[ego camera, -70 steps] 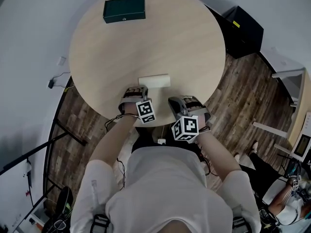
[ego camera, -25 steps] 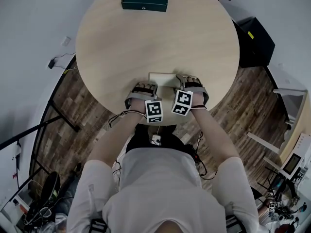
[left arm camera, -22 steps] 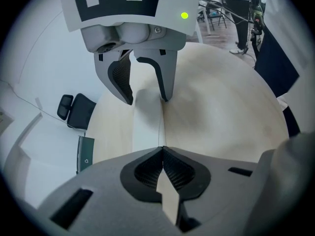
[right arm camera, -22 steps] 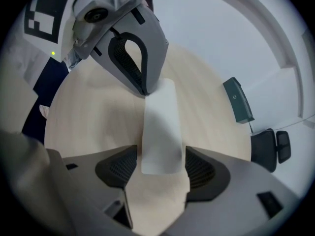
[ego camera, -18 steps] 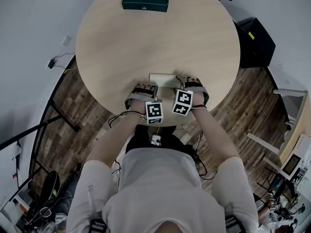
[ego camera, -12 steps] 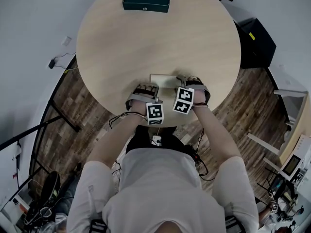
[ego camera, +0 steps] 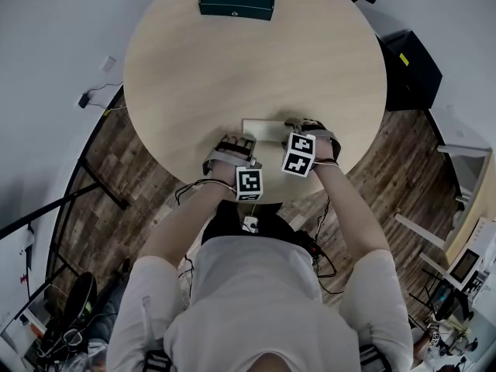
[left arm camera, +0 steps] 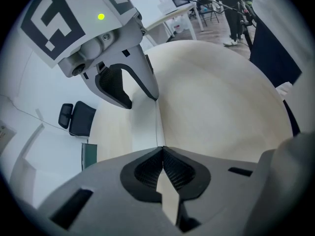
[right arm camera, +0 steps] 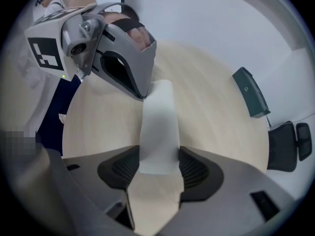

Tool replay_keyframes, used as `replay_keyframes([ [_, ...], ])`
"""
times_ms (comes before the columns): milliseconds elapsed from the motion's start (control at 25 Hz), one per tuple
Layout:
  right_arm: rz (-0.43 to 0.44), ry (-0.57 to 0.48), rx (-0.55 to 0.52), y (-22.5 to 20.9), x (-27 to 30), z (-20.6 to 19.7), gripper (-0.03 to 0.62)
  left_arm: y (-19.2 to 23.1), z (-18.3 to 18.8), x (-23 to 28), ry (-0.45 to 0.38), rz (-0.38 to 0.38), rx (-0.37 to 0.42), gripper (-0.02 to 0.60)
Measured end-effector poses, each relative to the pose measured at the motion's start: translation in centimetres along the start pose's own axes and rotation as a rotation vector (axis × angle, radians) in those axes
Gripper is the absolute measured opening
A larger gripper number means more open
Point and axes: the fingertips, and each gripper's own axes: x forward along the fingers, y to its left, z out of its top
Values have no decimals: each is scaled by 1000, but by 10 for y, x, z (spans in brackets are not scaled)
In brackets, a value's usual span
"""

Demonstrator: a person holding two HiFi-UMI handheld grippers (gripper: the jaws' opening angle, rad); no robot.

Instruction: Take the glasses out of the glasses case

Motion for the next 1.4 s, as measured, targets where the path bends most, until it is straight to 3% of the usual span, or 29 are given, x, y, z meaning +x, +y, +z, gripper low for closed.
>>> replay_keyframes([
  [200, 22, -17, 21, -1, 1, 1, 254, -2, -1, 2, -3, 0, 1, 9],
  [520, 76, -124, 252, -19, -15, -2, 213, -2, -4, 3, -7, -3, 5, 9],
  [840, -90, -215, 466, -62, -33, -10, 92, -3, -4, 2, -11, 4, 21, 9],
  [1120, -201, -232, 674, -85, -34, -24, 89, -3, -3, 1, -3, 7, 6, 9],
  [1240, -224, -260, 695, -84, -37, -20, 84, -3, -3, 1, -14, 10, -30, 9],
  [1400, -305, -281, 624, -83, -50, -13, 84, -1, -3, 1, -15, 11, -72, 9],
])
